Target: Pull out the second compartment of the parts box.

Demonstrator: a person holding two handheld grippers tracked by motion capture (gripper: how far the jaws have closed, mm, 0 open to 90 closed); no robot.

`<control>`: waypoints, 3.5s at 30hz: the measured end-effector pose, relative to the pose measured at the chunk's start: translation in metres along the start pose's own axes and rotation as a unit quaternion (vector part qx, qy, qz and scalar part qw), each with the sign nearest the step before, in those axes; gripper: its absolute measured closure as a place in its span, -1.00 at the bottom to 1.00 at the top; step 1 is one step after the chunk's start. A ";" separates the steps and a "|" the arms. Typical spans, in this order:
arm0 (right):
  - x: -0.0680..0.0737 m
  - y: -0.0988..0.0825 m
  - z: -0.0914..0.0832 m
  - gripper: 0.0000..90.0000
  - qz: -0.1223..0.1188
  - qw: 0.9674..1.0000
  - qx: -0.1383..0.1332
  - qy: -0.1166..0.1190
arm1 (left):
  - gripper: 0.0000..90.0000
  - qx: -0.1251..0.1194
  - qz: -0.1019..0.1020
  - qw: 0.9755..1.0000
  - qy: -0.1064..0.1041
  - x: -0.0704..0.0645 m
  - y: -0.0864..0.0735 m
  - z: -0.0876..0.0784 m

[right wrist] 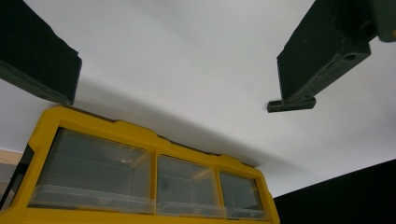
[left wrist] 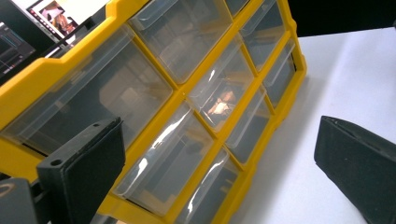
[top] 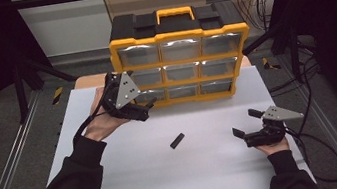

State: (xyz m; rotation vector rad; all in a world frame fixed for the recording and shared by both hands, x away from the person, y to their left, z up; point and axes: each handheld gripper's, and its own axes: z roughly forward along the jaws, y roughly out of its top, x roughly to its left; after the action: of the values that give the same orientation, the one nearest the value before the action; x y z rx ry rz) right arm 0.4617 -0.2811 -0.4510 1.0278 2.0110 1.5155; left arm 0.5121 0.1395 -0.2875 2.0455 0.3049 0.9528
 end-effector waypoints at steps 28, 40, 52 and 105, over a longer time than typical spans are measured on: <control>0.000 0.000 0.000 -1.00 0.000 1.000 0.003 0.002 | -0.96 0.016 0.092 0.996 0.016 -0.004 0.028 0.018; 0.000 0.000 0.001 -1.00 0.001 1.000 0.004 0.003 | -0.96 0.015 0.124 0.992 0.030 0.000 0.037 0.022; 0.001 0.000 0.000 -1.00 0.002 1.000 0.003 0.003 | -0.96 0.014 0.146 0.988 0.037 0.002 0.045 0.031; 0.000 0.000 0.000 -1.00 0.002 1.000 0.003 0.003 | -0.96 0.030 0.249 0.966 0.070 -0.006 0.077 0.090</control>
State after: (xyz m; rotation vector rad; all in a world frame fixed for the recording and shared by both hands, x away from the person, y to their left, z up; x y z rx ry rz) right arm 0.4615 -0.2806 -0.4513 1.0305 2.0210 1.5163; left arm 0.5636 0.0357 -0.2633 2.1574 -0.1200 1.4087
